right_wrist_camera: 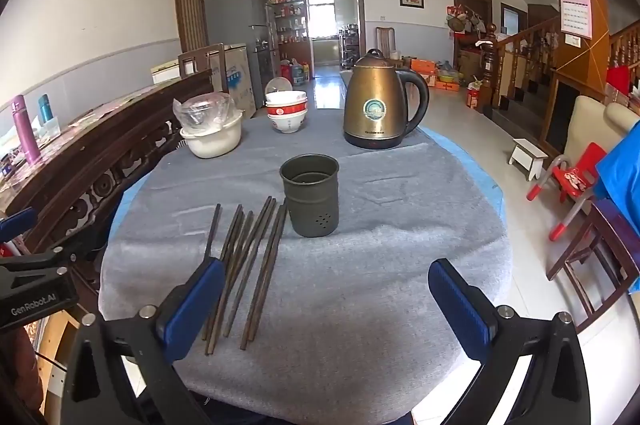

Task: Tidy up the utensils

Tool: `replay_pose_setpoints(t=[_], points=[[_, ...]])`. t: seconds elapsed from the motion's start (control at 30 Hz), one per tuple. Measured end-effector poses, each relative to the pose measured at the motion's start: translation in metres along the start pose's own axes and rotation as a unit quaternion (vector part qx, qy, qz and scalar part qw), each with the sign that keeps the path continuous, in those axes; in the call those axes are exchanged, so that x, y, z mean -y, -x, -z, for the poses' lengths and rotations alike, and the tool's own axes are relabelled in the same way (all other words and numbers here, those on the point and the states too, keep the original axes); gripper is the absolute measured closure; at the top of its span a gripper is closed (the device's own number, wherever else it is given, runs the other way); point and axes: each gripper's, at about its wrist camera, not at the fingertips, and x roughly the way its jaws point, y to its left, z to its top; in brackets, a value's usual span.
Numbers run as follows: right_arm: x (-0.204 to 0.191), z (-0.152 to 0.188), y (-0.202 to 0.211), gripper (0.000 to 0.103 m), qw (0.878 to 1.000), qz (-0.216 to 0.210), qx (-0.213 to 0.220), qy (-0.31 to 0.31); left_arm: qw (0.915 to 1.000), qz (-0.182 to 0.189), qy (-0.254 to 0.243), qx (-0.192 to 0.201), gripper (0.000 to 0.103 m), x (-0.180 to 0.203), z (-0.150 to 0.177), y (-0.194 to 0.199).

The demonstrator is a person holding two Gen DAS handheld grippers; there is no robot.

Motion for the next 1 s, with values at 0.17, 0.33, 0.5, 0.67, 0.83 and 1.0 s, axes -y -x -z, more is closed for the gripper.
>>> replay_pose_setpoints(t=[0.17,0.33,0.5,0.67,0.83,1.0], points=[[-0.0029,0.0013,0.0065,0.000,1.000,0.000,0.003,0.000,1.0000,0.000,0.002,0.002,0.000,-0.0016,0.0011,0.0009],[-0.0002,-0.0037,-0.0023,0.000,1.000,-0.001,0.002,-0.004,1.0000,0.001,0.004,-0.001,0.000,-0.0033,0.0018,-0.0005],[-0.0010,0.0004,0.0023,0.000,1.000,0.000,0.002,-0.005,1.0000,0.001,0.006,-0.004,0.000,-0.0048,0.0023,-0.0021],[-0.0028,0.0005,0.0000,0.000,1.000,0.001,0.001,-0.001,1.0000,0.002,0.006,-0.007,0.000,-0.0050,0.0027,-0.0042],[-0.0026,0.0000,-0.0013,0.000,1.000,0.000,0.002,-0.001,1.0000,0.002,0.006,-0.007,0.000,-0.0047,0.0030,-0.0045],[-0.0009,-0.0035,-0.0012,0.000,1.000,-0.002,0.001,-0.009,0.9999,0.003,0.006,-0.009,0.000,-0.0047,0.0028,-0.0052]])
